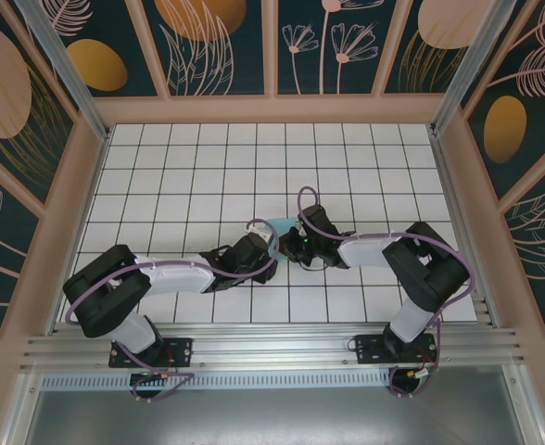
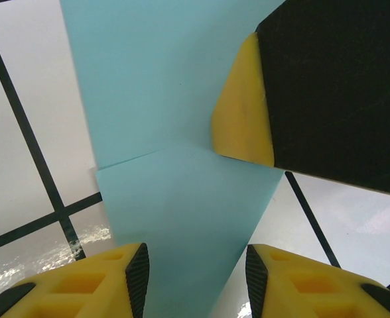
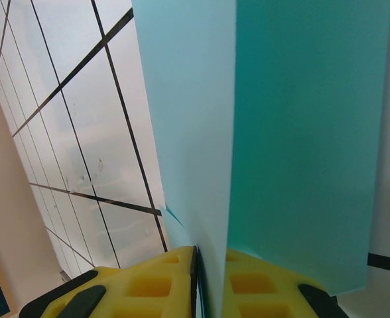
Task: Fold a paper plane with a square sheet of paper (pick it up from the middle)
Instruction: Fourth fold the wing at the center of the table.
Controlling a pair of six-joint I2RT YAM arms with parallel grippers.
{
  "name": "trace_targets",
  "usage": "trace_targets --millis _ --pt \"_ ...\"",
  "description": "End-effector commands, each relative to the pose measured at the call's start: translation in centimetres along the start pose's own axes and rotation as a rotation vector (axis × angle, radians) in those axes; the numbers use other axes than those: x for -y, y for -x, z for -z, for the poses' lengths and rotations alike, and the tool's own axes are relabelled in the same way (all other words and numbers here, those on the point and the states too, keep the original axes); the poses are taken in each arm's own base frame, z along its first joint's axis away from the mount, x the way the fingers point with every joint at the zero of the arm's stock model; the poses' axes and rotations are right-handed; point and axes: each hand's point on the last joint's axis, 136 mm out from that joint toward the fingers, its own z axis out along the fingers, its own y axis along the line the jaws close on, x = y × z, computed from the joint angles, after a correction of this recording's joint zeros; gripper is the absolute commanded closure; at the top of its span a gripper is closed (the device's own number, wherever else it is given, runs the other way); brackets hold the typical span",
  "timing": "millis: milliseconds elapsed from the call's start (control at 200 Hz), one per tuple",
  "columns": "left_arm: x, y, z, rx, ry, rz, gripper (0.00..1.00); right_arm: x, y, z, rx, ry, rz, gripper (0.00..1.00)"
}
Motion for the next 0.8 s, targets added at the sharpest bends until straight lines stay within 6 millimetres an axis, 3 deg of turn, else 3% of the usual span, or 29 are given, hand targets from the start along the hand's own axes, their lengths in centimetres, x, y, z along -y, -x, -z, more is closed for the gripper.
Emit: trace_targets --millis 0,300,796 --pt "0.2 0.1 0.0 0.002 0.001 -0.024 0.53 -0.8 0.1 -0.4 -0.004 0.0 0.008 0.85" --pt "-0.1 -0.2 -0.6 -0.013 0.023 -0.044 0.5 -1.0 0.1 -0.4 -0.006 0.001 0.01 0.85" --pt "-0.6 -0.1 -0.5 -0.002 0.05 -0.045 0.59 -0.5 0.0 -0.5 -0.007 -0.016 0.01 0.83"
